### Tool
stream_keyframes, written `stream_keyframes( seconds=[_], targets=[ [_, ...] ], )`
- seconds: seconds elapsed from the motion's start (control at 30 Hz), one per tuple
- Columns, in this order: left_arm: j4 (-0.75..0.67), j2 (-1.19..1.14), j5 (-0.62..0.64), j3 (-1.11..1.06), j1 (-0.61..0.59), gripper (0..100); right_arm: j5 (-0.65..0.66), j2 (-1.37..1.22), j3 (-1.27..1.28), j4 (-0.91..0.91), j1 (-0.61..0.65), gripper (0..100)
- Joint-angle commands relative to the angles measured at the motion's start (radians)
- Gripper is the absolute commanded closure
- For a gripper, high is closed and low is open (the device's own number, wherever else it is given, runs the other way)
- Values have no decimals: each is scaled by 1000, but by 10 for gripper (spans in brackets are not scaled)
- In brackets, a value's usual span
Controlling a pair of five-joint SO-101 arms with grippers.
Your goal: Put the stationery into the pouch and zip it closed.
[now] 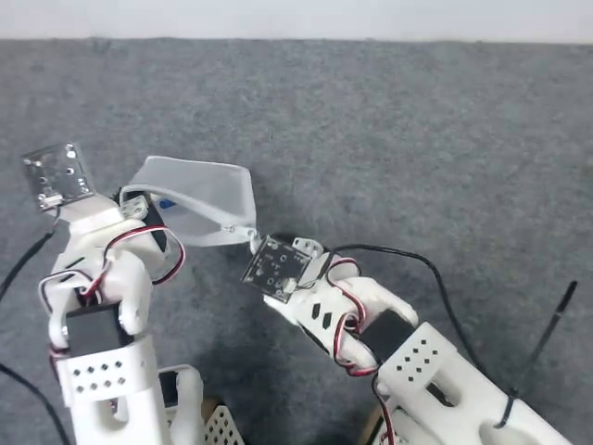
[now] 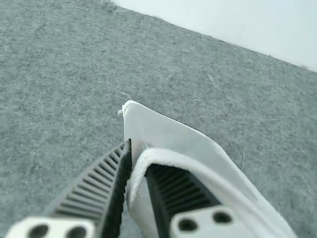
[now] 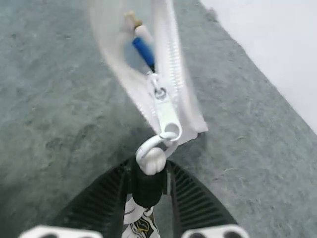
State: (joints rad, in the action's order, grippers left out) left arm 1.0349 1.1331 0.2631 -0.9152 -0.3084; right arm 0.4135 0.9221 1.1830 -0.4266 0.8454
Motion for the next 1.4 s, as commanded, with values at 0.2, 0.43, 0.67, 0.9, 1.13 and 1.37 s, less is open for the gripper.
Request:
stream_keyframes(
  seconds=[0.2,0.43,0.67,0.9,1.13,1.37],
  targets=[
    [-43,9,17,19,3,832,129,39,3,-15,120,993],
    [-130,9,14,19,14,815,132,39,21,-15,188,993],
    [-196,5,-180,12,224,815,132,41,41,-5,208,993],
    [-238,9,-350,13,394,815,129,142,71,-5,206,993],
    [-249,9,-522,16,534,815,129,384,149,-13,200,993],
    [-245,9,-548,54,588,814,129,449,173,-7,183,993]
  ],
)
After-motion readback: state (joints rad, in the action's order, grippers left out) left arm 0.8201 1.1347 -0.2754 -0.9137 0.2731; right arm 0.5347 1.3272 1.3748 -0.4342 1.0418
